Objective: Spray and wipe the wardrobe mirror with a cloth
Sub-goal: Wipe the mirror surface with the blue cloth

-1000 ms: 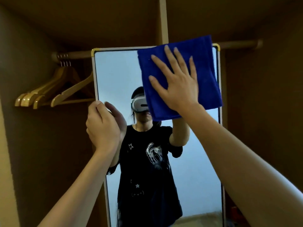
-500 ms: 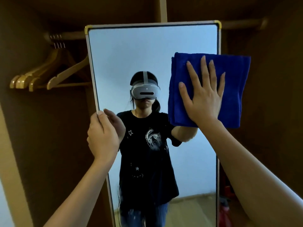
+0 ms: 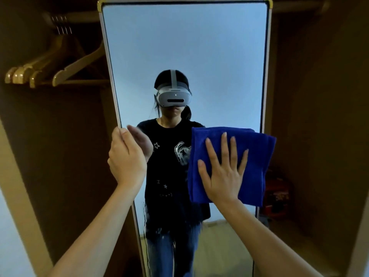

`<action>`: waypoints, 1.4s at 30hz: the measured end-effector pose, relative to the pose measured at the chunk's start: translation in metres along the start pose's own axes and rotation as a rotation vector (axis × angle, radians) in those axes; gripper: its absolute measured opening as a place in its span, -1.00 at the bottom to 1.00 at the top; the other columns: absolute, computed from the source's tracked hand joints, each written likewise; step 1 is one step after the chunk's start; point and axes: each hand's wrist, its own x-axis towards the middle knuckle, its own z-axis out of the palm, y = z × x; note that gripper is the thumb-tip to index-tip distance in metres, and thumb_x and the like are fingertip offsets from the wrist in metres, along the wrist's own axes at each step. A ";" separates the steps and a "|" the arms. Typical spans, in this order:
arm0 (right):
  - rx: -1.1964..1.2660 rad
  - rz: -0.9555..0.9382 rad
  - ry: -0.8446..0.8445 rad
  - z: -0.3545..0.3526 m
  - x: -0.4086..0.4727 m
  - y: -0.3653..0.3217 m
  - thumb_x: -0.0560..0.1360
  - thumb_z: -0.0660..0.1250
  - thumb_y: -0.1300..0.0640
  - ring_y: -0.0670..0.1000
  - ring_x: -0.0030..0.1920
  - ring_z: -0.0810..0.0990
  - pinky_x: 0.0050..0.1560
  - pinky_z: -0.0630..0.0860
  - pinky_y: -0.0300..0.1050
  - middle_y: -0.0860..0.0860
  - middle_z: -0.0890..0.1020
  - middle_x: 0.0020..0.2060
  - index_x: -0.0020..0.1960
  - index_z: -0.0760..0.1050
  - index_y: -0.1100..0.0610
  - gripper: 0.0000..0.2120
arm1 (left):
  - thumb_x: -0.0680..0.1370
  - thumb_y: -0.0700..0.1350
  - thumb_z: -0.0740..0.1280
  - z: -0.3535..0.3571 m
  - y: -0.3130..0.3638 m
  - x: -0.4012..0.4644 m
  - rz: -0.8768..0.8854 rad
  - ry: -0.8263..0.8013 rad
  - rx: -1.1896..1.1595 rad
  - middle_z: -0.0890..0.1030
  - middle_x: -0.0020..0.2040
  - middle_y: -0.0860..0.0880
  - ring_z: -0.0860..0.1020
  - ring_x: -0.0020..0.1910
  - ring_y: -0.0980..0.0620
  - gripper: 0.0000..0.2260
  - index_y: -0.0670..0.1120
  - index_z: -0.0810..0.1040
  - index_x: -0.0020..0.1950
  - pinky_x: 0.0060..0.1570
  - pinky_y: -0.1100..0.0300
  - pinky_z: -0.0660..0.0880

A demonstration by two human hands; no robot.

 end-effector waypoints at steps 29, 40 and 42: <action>-0.047 -0.220 -0.075 0.015 -0.011 -0.092 0.59 0.04 -0.23 0.02 0.56 -0.25 0.50 -0.29 0.21 -0.01 -0.09 0.58 0.56 -0.10 -0.17 -0.39 | 0.66 0.06 -0.03 -0.008 -0.009 0.003 -0.019 -0.057 -0.140 0.58 -0.07 -0.03 0.59 -0.05 -0.05 -0.61 -0.15 0.46 0.18 -0.04 0.04 0.51; 0.000 -0.252 -0.023 -0.019 0.098 -0.153 0.64 -0.07 -0.17 0.03 0.58 -0.03 0.52 -0.17 0.20 -0.02 0.05 0.58 0.58 -0.01 -0.12 -0.48 | 0.63 0.23 -0.12 -0.022 -0.004 0.004 -0.176 -0.160 -0.362 0.56 0.22 0.10 0.49 0.24 0.14 -0.49 0.05 0.41 0.38 0.32 0.02 0.37; -0.002 -0.221 -0.029 -0.016 0.089 -0.158 0.64 -0.08 -0.17 0.04 0.58 -0.05 0.51 -0.21 0.21 -0.01 0.03 0.58 0.58 -0.02 -0.11 -0.47 | 0.63 0.22 -0.12 -0.026 -0.004 0.006 -0.222 -0.191 -0.415 0.53 0.30 0.10 0.45 0.30 0.19 -0.50 0.08 0.40 0.41 0.35 0.06 0.34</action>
